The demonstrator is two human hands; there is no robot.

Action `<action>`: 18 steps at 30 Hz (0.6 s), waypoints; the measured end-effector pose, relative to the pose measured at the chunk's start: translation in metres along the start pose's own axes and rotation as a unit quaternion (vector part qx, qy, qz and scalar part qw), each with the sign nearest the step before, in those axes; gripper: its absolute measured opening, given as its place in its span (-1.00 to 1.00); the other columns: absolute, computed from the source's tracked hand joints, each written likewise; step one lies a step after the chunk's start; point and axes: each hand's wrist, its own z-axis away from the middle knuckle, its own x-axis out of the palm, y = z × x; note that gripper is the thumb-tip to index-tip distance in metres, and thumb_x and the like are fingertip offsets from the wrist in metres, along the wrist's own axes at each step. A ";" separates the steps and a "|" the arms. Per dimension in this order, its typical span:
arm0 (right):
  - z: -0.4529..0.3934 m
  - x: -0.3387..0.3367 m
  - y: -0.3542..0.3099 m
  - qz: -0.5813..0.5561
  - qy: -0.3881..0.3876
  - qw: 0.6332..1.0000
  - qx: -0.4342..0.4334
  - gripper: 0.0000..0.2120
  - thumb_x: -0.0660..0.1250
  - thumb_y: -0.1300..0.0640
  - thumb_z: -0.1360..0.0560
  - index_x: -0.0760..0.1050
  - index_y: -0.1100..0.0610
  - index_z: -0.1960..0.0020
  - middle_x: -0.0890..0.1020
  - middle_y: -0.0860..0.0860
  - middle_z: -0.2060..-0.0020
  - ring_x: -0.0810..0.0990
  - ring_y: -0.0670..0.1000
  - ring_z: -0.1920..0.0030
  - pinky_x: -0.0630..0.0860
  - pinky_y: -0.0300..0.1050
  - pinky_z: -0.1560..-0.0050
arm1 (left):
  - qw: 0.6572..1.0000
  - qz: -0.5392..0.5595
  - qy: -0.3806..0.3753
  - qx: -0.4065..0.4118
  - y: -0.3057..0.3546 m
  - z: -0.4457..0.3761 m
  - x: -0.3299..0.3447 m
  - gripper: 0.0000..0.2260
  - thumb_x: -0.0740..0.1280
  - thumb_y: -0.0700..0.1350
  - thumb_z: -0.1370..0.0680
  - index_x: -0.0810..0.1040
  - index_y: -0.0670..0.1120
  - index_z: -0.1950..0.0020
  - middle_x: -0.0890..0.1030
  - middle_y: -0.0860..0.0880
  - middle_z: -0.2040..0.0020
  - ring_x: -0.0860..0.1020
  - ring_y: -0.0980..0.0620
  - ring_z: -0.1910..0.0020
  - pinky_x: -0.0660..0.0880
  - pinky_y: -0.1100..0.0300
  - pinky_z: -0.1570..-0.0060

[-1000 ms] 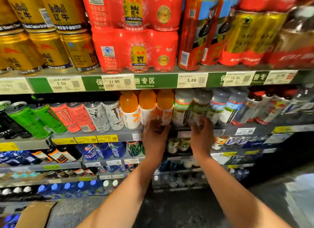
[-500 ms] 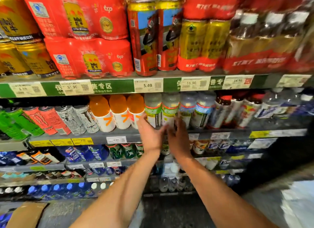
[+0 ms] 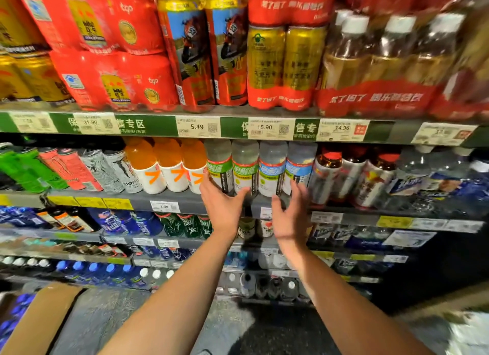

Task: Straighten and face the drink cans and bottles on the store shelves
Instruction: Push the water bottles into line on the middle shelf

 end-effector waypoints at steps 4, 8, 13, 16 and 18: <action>0.001 -0.008 0.004 -0.030 -0.019 0.999 0.021 -0.55 0.40 0.25 -0.50 0.39 0.30 -0.35 0.42 0.18 -0.28 0.40 0.10 -0.32 0.34 -0.04 -0.38 | 1.000 -0.008 -0.004 0.002 0.005 0.013 0.010 0.19 0.62 0.20 -0.24 -0.03 -0.15 -0.62 0.20 -0.16 -0.56 0.13 -0.12 -0.56 0.13 0.01 -0.51; 0.005 -0.021 0.011 -0.023 -0.041 0.997 0.058 -0.58 0.35 0.15 -0.53 0.37 0.19 -0.36 0.38 0.08 -0.32 0.39 0.08 -0.33 0.42 0.19 -0.29 | 1.000 -0.001 0.013 -0.007 0.008 0.013 0.015 0.17 0.62 0.16 -0.27 -0.03 -0.17 -0.62 0.18 -0.18 -0.57 0.12 -0.14 -0.56 0.10 0.00 -0.53; 0.005 -0.042 0.016 -0.030 -0.013 0.997 0.075 -0.66 0.34 0.15 -0.53 0.42 0.14 -0.29 0.41 0.05 -0.20 0.48 0.03 -0.18 0.51 0.17 -0.18 | 0.997 0.042 0.053 0.035 0.011 0.033 0.012 -0.07 0.62 0.05 -0.33 0.20 -0.17 -0.53 0.33 -0.14 -0.44 0.26 -0.10 -0.48 0.24 -0.04 -0.48; 0.003 -0.056 0.015 -0.016 0.024 0.994 0.110 -0.66 0.35 0.14 -0.55 0.40 0.08 -0.30 0.41 -0.03 -0.22 0.48 -0.02 -0.16 0.52 0.09 -0.22 | 0.994 0.098 0.028 0.044 0.014 0.048 0.016 -0.37 0.59 -0.02 -0.39 0.40 -0.11 -0.35 0.41 0.01 -0.20 0.42 0.03 -0.24 0.37 0.12 -0.30; 0.000 -0.068 0.018 0.010 0.049 0.990 0.130 -0.64 0.33 0.10 -0.57 0.38 0.09 -0.34 0.39 -0.08 -0.24 0.47 0.02 -0.21 0.49 0.10 -0.25 | 0.990 0.118 -0.011 0.079 0.015 0.057 0.021 -0.57 0.59 -0.08 -0.39 0.50 -0.04 -0.17 0.44 0.07 -0.06 0.46 0.11 -0.07 0.42 0.19 -0.18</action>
